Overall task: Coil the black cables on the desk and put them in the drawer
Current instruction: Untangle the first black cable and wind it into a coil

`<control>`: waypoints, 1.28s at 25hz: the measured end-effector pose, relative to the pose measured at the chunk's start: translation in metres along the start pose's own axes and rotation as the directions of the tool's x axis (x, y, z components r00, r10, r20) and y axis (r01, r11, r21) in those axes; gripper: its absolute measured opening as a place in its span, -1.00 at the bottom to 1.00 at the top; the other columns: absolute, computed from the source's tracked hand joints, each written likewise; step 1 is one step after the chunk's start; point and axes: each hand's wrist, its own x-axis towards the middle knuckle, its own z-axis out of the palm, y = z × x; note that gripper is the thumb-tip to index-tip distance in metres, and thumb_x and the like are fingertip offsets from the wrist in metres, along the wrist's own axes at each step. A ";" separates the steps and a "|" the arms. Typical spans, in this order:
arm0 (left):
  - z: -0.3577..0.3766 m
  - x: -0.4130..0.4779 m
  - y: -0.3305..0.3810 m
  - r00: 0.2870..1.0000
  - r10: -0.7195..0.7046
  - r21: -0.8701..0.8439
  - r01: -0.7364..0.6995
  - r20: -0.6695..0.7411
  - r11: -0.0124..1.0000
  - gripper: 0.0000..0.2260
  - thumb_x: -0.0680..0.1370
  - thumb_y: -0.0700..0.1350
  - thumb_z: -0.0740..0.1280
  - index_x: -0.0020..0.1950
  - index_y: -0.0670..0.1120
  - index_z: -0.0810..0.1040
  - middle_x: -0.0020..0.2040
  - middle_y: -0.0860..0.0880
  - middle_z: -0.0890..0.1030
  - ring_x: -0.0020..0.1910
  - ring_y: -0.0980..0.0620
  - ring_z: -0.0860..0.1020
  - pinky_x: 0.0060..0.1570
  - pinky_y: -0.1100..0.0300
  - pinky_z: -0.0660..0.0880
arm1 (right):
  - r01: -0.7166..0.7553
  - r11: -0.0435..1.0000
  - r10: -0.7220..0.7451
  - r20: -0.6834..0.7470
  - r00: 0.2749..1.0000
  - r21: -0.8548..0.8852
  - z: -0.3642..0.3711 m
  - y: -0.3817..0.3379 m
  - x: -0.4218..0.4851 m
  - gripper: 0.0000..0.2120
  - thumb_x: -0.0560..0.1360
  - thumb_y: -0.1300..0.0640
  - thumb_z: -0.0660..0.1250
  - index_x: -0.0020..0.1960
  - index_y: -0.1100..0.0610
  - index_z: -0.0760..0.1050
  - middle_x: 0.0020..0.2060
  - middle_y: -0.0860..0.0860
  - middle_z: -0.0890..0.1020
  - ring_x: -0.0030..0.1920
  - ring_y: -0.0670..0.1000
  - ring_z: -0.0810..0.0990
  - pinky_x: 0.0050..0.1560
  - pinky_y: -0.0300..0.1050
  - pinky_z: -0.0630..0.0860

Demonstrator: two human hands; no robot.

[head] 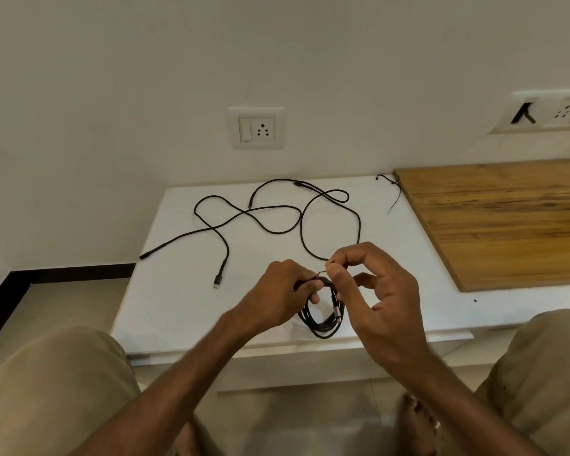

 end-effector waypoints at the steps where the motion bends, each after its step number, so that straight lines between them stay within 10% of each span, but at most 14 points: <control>1: 0.002 -0.001 -0.001 1.000 -0.004 -0.014 0.004 0.017 1.000 -0.70 0.65 -0.09 0.30 -0.22 -0.10 0.69 -0.32 -0.03 0.67 -0.37 0.01 0.58 -0.29 0.30 0.47 | -0.024 1.000 0.024 0.002 1.000 0.003 0.000 0.004 0.002 -0.95 0.57 0.17 0.37 0.01 0.10 0.61 -0.08 -0.18 0.65 0.00 -0.08 0.65 -0.11 -0.37 0.57; 6: 0.002 0.001 -0.009 0.999 0.011 -0.034 -0.009 0.045 0.999 -0.71 0.66 -0.10 0.29 -0.19 -0.07 0.71 -0.26 -0.02 0.72 -0.26 -0.03 0.67 -0.08 0.13 0.61 | 0.021 0.985 0.008 0.168 0.986 -0.170 0.008 0.039 -0.005 -0.87 0.56 0.21 0.45 0.09 0.06 0.67 0.01 -0.10 0.66 0.05 -0.11 0.63 -0.05 -0.34 0.57; 11: -0.002 -0.001 -0.004 0.999 0.032 -0.085 -0.030 0.014 0.996 -0.80 0.64 -0.10 0.35 -0.06 -0.07 0.76 -0.29 0.16 0.69 -0.27 0.18 0.66 -0.14 0.38 0.55 | -0.028 0.975 0.062 0.147 0.987 -0.222 0.006 0.061 -0.007 -0.77 0.48 0.29 0.51 0.04 0.00 0.71 -0.08 -0.21 0.69 -0.07 -0.18 0.67 -0.02 -0.31 0.61; 21: -0.008 -0.002 -0.002 0.997 0.077 -0.098 -0.078 -0.022 0.992 -0.84 0.61 -0.11 0.38 -0.03 -0.07 0.77 -0.28 0.17 0.68 -0.27 0.28 0.63 -0.12 0.46 0.50 | 0.341 0.850 -0.303 0.156 0.940 -0.402 0.007 0.056 -0.006 -0.81 0.41 0.34 0.51 0.03 0.27 0.71 -0.09 0.12 0.75 -0.13 0.06 0.74 -0.03 -0.18 0.67; 32: 0.006 -0.002 0.013 0.963 0.271 0.120 -0.269 0.000 0.956 -0.79 0.63 -0.18 0.32 -0.03 -0.18 0.74 -0.22 -0.09 0.73 -0.42 0.39 0.50 -0.26 0.59 0.32 | -0.369 0.927 0.373 0.067 0.925 -0.071 -0.003 0.048 0.015 -0.86 0.47 0.21 0.52 -0.18 -0.02 0.74 -0.28 -0.14 0.75 -0.19 -0.13 0.74 -0.05 -0.10 0.69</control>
